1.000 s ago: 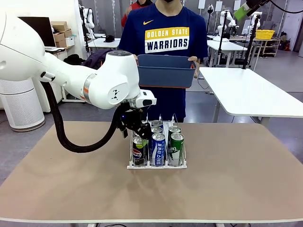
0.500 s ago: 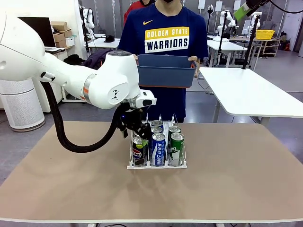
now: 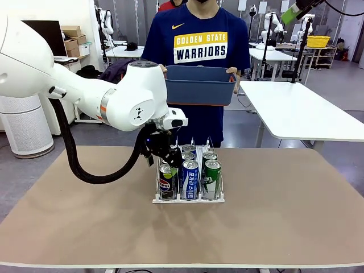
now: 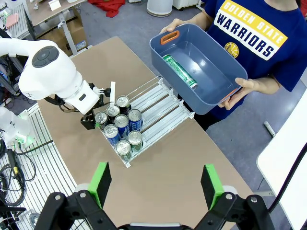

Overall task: Fill the beverage cans into the dispenser.
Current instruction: Pick up the Sprite handed by the human.

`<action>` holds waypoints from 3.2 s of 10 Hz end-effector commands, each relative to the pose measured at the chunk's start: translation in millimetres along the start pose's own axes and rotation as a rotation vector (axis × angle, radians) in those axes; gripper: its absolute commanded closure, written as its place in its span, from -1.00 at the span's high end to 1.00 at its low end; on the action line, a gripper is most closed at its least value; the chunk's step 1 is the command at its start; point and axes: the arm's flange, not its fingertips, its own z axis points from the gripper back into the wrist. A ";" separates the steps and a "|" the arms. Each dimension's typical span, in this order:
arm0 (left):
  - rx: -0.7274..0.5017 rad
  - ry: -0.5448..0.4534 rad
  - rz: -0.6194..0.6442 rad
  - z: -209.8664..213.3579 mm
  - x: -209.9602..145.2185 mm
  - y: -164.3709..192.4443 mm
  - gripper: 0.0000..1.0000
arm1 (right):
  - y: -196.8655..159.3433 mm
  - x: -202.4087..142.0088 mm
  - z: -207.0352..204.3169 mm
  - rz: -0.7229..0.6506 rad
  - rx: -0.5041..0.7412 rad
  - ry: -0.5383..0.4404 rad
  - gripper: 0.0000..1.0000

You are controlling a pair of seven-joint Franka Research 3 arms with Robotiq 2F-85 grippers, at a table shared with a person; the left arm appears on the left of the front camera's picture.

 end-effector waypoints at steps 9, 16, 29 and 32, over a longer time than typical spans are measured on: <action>-0.215 -0.168 -0.175 116.2 -38.1 71.8 1.00 | 0.3 -1.1 -1.2 -0.002 0.002 0.002 1.00; -0.158 -0.309 -0.444 329.4 -35.4 122.7 1.00 | 0.3 -1.1 -1.2 -0.002 0.002 0.002 1.00; -0.129 -0.406 -0.374 380.7 -32.9 96.9 1.00 | 0.3 -1.1 -1.2 -0.002 0.002 0.002 1.00; -0.127 -0.430 -0.344 396.8 -31.8 91.0 1.00 | 0.3 -1.1 -1.2 -0.002 0.002 0.002 1.00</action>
